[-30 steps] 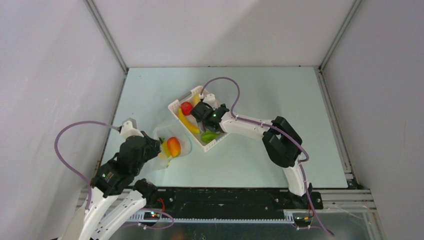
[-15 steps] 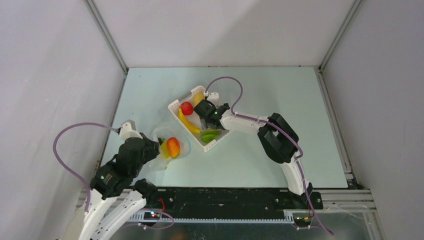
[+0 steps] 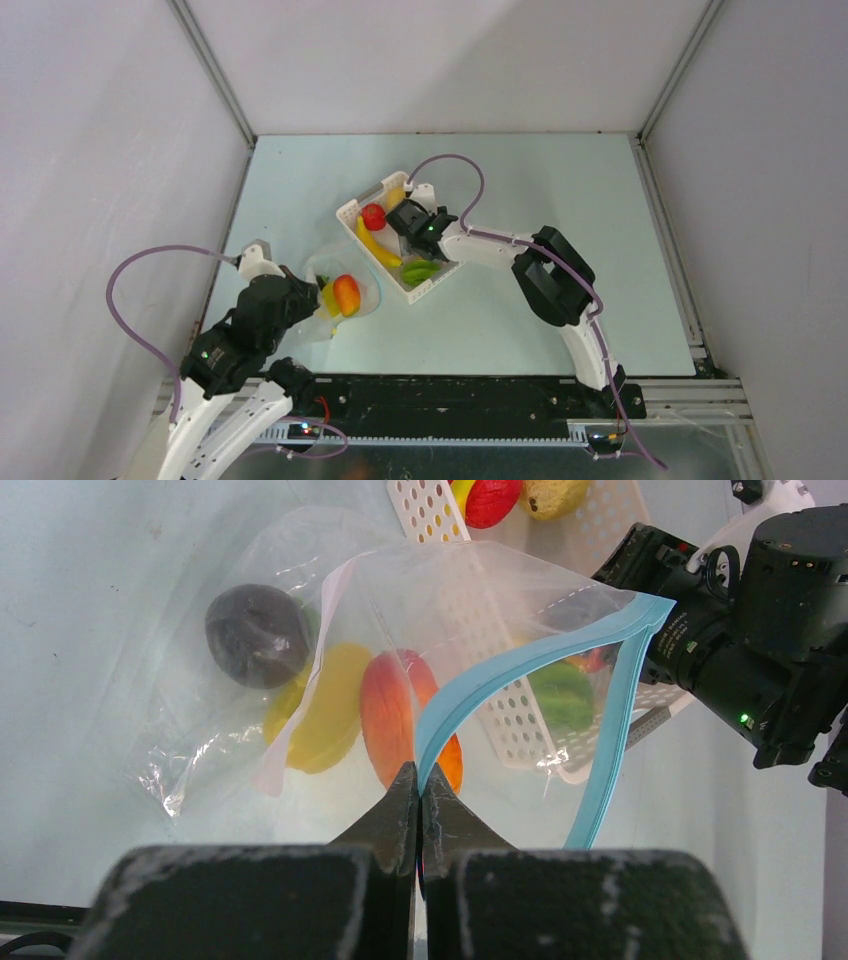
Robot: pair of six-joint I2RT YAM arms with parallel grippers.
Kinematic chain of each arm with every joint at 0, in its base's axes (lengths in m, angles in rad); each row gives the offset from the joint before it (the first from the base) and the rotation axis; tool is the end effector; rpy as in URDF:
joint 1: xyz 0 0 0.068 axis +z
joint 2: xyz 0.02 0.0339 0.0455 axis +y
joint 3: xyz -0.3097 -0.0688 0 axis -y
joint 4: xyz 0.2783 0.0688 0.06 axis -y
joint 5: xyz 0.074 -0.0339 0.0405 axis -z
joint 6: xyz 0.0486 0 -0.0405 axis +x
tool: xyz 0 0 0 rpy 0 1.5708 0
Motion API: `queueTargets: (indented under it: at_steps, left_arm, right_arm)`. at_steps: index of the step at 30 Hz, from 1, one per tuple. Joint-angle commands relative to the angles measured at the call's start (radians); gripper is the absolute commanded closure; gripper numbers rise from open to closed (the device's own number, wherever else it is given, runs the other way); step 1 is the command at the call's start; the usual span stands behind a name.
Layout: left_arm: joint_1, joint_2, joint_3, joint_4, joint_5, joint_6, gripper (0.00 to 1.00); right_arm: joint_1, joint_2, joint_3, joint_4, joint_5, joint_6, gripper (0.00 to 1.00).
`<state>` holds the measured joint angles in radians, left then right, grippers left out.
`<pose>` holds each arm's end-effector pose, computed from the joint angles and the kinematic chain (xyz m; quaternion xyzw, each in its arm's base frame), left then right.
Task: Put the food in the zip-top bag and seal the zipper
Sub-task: Pick up the fake fruit from the bin.
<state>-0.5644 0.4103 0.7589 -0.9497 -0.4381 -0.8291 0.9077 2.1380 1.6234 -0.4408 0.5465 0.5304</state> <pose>0.0739 -0.0224 0.3217 -0.2144 0.8427 -0.1445 0.4723 0.3430 0.3981 0.1956 -0.0918 0.9167 -0.0014 0.3888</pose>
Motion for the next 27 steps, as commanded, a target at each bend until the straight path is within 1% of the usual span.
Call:
queueTargets:
  at_steps: [1, 2, 9, 16, 19, 23, 27]
  left_arm:
    - [-0.003, -0.008, 0.017, 0.006, -0.002, 0.012, 1.0]
    - [-0.002, -0.008, 0.017, 0.007, 0.0, 0.012, 1.0]
    - [-0.003, -0.007, 0.017, 0.013, 0.012, 0.008, 1.0]
    - [-0.003, -0.009, 0.02, 0.008, 0.025, -0.003, 1.0]
    - [-0.002, -0.008, 0.02, 0.008, 0.033, -0.005, 1.0]
    - [-0.002, -0.003, 0.025, 0.005, 0.038, -0.012, 1.0]
    - [-0.002, -0.001, 0.029, 0.008, 0.049, -0.015, 1.0]
  right_arm:
    - [-0.002, -0.041, -0.024, 0.043, 0.009, 0.01, 0.4]
    - [-0.003, -0.063, -0.028, 0.043, 0.01, 0.01, 0.42]
    - [0.03, -0.227, -0.105, 0.058, 0.024, -0.018, 0.47]
    - [0.106, -0.483, -0.23, 0.08, 0.014, -0.008, 0.48]
    - [0.158, -0.604, -0.283, 0.115, -0.034, -0.013, 0.48]
    - [0.232, -0.712, -0.362, 0.223, -0.11, -0.048, 0.47]
    - [0.298, -0.734, -0.378, 0.29, -0.178, -0.053, 0.47]
